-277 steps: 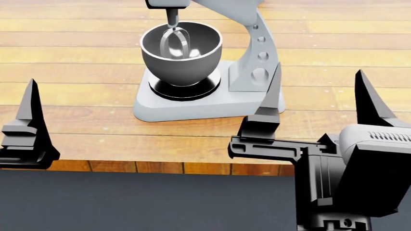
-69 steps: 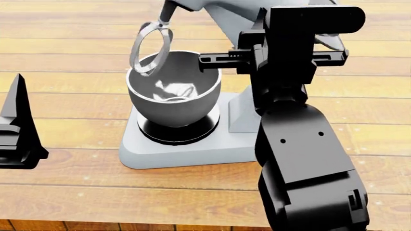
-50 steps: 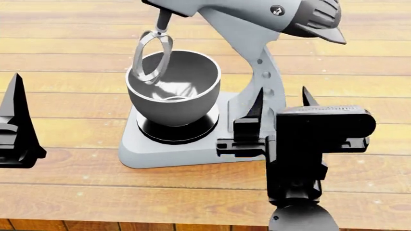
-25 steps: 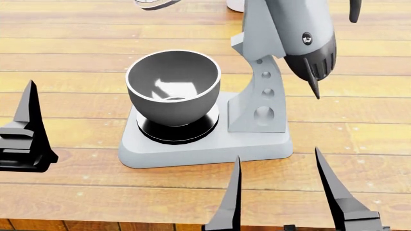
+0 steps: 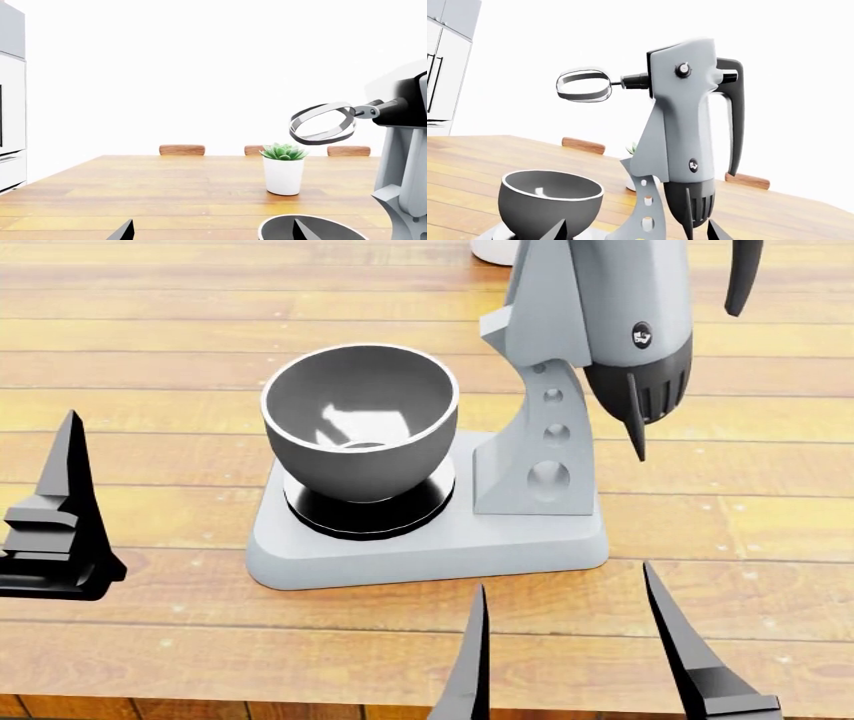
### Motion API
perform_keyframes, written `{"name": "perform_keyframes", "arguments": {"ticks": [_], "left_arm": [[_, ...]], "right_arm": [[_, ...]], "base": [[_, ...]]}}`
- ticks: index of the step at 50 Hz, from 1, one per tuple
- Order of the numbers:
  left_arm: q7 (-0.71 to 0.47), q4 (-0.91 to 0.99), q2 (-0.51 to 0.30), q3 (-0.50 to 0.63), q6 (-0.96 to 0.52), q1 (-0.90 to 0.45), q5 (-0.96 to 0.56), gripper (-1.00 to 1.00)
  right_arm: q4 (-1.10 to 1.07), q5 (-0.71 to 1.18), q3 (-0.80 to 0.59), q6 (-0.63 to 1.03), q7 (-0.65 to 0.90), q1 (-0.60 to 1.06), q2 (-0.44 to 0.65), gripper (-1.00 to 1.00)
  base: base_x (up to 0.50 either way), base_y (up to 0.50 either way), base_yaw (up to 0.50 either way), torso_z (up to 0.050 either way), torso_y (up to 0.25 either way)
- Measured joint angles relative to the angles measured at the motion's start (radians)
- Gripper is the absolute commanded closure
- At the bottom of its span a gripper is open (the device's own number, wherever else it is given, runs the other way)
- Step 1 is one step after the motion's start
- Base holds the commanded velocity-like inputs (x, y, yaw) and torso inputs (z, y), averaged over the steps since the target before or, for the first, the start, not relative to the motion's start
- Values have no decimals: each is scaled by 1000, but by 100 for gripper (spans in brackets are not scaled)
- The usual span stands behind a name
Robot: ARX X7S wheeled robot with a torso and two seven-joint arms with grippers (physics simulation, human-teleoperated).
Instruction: Open the stand mixer head.
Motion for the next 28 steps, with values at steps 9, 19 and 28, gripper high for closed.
{"name": "perform_keyframes", "arguments": {"ticks": [9, 19, 28], "left_arm": [[-4, 1, -3, 2, 1, -1, -4, -100], [-7, 3, -6, 2, 1, -2, -10, -100], [-10, 2, -9, 5, 4, -2, -13, -100]], "right_arm": [[3, -4, -8, 0, -1, 1, 3, -100], [5, -7, -15, 2, -2, 2, 5, -100], [7, -11, -23, 1, -3, 2, 9, -100]], "base": [[0, 0, 0, 0, 0], [0, 0, 0, 0, 0], [0, 0, 0, 0, 0]]}}
